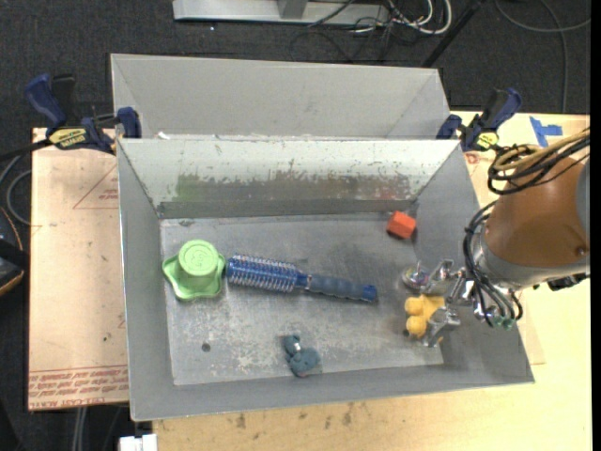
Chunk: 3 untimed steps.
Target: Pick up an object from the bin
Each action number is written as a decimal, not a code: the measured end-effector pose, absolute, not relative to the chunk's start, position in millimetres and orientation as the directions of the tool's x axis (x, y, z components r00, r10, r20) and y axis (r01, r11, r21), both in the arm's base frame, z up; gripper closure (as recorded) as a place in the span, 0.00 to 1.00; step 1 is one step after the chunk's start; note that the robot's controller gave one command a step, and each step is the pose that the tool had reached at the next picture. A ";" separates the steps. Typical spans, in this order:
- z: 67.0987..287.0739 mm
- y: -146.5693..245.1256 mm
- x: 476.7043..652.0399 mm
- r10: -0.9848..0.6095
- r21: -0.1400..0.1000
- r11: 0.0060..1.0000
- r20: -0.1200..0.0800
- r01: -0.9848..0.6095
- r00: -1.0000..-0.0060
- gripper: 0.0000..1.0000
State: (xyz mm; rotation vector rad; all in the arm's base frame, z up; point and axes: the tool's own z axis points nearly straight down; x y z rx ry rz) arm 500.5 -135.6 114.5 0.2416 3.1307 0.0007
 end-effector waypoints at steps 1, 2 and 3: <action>122.6 -135.6 501.1 0.153 0.000 0.988 -0.002 0.153 -0.988 1.00; 136.0 -135.7 501.7 0.152 0.000 0.988 -0.003 0.152 -0.988 1.00; 191.9 -136.0 503.4 0.152 0.000 0.988 -0.008 0.152 -0.988 1.00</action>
Offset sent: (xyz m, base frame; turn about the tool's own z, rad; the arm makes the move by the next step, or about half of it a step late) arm 0.0000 -0.0002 0.0084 0.0000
